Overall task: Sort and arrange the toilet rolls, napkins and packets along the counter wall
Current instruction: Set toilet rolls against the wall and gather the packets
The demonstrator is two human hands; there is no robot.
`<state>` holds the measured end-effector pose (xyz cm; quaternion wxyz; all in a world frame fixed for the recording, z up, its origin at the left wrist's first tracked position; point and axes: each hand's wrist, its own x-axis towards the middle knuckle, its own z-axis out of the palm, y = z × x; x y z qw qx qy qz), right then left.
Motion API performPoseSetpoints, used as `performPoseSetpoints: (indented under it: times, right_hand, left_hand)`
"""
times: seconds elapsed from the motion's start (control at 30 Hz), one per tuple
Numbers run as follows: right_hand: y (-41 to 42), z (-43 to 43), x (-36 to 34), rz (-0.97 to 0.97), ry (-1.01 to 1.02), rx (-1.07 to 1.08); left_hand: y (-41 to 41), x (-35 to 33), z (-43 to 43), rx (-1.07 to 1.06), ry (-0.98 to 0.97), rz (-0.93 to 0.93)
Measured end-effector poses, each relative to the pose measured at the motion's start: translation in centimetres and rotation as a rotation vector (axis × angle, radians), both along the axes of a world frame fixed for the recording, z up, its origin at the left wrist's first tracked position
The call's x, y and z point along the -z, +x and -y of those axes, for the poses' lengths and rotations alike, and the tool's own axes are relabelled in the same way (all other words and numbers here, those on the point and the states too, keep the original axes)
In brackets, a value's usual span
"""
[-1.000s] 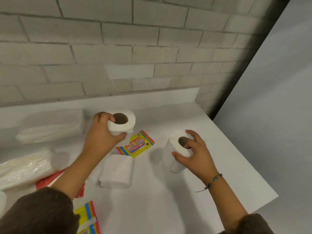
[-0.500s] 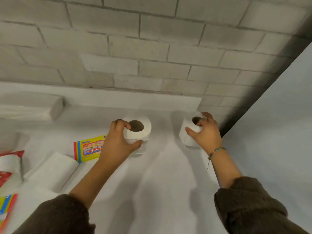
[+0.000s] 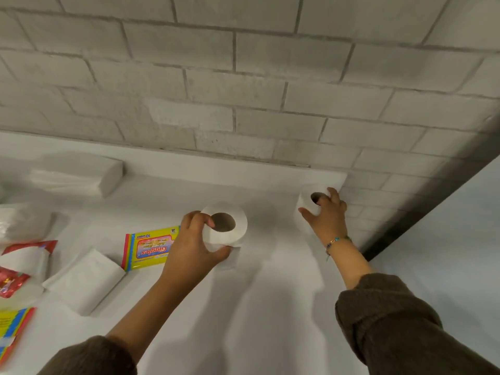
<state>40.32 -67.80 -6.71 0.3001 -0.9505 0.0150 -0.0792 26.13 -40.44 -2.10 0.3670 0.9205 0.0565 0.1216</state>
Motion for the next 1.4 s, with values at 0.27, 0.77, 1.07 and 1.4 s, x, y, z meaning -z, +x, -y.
performPoseSetpoints:
  times: [0.27,0.77,1.07,1.4]
  right_hand:
    - [-0.7,0.7,-1.2,-0.021,0.118,-0.001]
    - [-9.5,4.1,-1.3,0.039,0.006,0.171]
    - [-10.8,-1.0,-2.8,0.083,-0.006,0.02]
    - [-11.9,-14.4,-3.3,0.074,0.069,-0.27]
  left_hand:
    - [4.6,0.7,3.4,0.037,-0.099,-0.014]
    - [14.8,3.8,9.9,0.145,-0.134,-0.099]
    - [9.5,0.5,2.8,0.13,-0.124,0.058]
    - [-1.3,-1.1,-13.8,-0.17,-0.023,0.08]
